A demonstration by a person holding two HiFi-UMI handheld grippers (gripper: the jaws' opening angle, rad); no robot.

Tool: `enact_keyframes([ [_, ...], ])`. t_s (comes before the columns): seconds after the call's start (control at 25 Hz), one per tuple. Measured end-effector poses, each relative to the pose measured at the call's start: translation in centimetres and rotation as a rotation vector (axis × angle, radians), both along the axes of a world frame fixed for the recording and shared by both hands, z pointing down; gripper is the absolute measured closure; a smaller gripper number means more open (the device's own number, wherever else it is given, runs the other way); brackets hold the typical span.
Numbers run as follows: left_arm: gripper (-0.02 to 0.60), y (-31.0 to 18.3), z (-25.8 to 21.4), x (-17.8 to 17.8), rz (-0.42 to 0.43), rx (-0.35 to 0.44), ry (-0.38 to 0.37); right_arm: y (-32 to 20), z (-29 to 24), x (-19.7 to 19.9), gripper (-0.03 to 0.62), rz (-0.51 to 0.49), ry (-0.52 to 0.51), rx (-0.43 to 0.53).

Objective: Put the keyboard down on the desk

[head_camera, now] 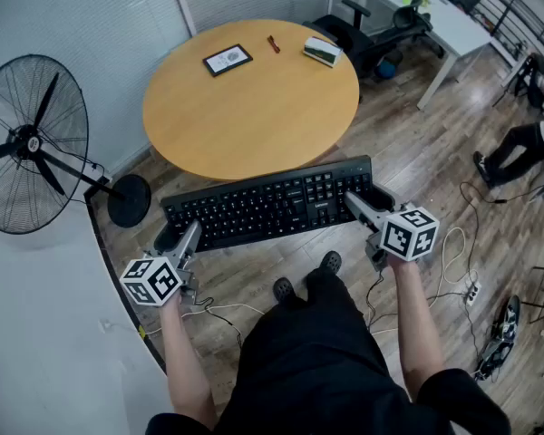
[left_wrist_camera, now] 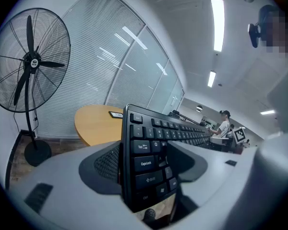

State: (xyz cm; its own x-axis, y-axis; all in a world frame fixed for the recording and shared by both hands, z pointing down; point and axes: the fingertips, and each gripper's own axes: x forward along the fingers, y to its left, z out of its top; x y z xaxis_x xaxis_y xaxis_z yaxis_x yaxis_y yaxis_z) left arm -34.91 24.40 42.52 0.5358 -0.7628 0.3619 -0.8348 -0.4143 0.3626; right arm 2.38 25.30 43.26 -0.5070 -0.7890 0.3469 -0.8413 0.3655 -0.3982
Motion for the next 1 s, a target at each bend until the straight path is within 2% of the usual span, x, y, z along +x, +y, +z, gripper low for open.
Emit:
enact_keyframes([
  [0.6, 0.311, -0.1, 0.1, -0.2, -0.003, -0.012, -0.001, -0.1, 0.0, -0.1, 0.326, 0.002, -0.007, -0.013],
  [1.0, 0.311, -0.3, 2.3, 0.4, -0.005, -0.063, 0.003, -0.7, 2.0, 0.6, 0.327, -0.001, -0.015, -0.064],
])
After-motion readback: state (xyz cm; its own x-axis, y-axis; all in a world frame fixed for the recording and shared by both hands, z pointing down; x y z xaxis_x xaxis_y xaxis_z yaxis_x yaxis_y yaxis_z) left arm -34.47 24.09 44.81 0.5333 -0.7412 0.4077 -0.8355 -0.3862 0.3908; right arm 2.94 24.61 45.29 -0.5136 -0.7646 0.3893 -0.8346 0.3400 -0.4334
